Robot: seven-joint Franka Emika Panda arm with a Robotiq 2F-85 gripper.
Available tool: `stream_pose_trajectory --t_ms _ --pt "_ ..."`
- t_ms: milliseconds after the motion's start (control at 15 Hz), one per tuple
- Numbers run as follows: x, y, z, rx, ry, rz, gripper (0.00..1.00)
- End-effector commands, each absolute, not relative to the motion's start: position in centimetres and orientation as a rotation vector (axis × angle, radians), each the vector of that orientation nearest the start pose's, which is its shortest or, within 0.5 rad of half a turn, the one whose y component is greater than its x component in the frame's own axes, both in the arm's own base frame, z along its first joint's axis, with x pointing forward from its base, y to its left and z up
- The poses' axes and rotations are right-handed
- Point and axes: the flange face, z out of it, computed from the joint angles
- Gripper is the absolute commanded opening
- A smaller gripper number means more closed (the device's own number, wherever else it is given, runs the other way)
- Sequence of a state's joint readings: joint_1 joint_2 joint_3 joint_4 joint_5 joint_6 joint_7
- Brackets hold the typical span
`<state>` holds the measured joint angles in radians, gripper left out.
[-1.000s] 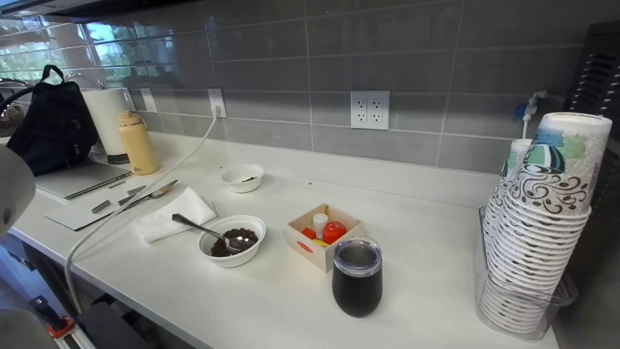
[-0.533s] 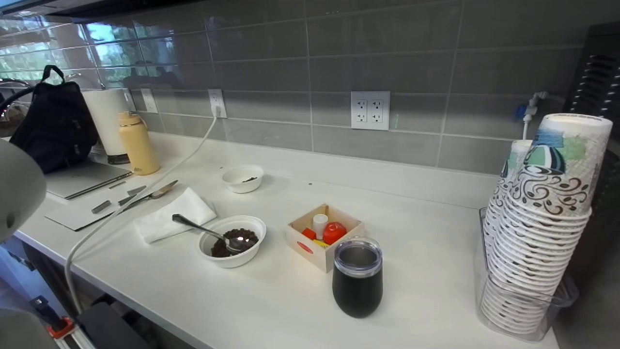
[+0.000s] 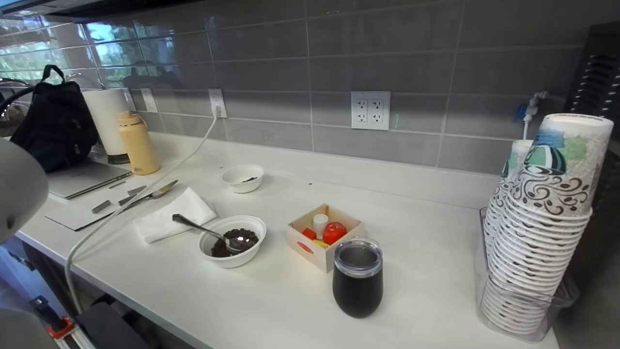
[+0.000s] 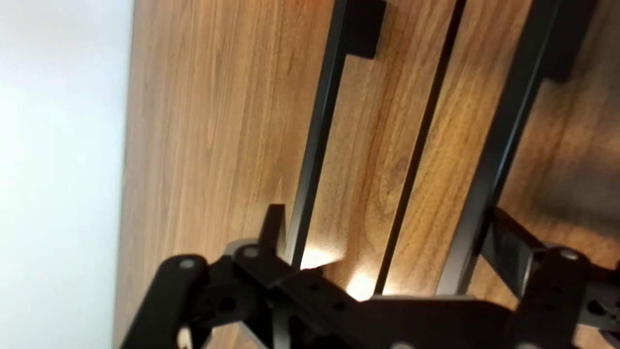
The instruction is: Open the left upper cabinet door.
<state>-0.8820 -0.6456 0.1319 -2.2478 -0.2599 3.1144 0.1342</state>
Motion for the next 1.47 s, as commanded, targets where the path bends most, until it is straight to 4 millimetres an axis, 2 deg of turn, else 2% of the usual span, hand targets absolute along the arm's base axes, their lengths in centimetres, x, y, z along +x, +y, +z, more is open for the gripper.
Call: stream_pose_trajectory --t_ms 0,267,467,800,1067,1400 --pt "32.0 -24.3 78.2 1.826 -0.595 1.583 1.00" --pt "33.9 -24.5 78.2 1.843 -0.612 1.589 1.00" --pt "33.2 -24.8 78.2 1.866 -0.636 1.563 1.00" --pt "30.3 -24.9 78.5 1.974 -0.680 1.420 1.00" --pt "27.0 -24.8 79.3 2.030 -0.699 1.330 1.00" --pt "22.6 -23.8 79.9 2.058 -0.715 1.243 1.00"
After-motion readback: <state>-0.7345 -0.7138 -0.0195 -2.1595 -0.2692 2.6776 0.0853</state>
